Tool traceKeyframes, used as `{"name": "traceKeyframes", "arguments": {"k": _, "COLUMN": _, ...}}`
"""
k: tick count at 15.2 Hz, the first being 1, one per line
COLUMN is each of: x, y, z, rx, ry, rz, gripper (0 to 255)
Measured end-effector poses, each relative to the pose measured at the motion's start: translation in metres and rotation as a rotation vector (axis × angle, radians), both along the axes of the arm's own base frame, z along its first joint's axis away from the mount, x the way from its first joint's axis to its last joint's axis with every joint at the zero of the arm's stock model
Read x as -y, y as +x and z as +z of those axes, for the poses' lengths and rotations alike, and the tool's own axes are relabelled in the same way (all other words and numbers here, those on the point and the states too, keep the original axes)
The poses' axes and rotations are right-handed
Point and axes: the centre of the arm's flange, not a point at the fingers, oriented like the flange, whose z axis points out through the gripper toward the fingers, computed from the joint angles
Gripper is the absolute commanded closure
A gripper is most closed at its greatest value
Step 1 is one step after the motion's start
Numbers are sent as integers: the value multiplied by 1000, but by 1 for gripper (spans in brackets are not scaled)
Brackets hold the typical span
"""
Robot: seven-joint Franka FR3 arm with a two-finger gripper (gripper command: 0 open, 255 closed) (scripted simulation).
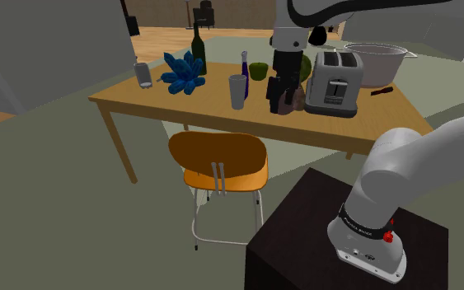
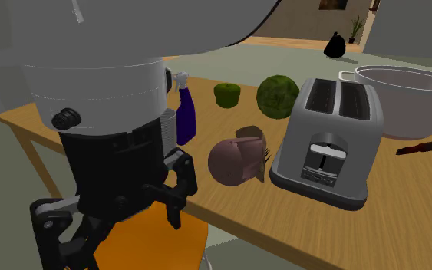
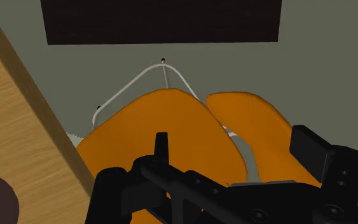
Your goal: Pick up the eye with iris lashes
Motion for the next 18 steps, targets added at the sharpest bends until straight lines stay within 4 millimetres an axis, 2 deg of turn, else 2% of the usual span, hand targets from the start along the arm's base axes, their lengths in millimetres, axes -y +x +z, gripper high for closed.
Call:
{"name": "traceKeyframes", "arguments": {"k": 2, "x": 6, "y": 1, "z": 0, "rx": 4, "ry": 1, "rz": -7, "gripper": 0}}
{"name": "traceKeyframes", "arguments": {"k": 4, "x": 26, "y": 4, "z": 0, "rx": 16, "ry": 5, "rz": -29, "gripper": 0}}
{"name": "traceKeyframes", "arguments": {"k": 13, "x": 143, "y": 22, "z": -15, "rx": 84, "ry": 23, "rz": -153, "gripper": 0}}
{"name": "traceKeyframes", "arguments": {"k": 18, "x": 213, "y": 16, "z": -20, "rx": 123, "ry": 33, "rz": -223, "gripper": 0}}
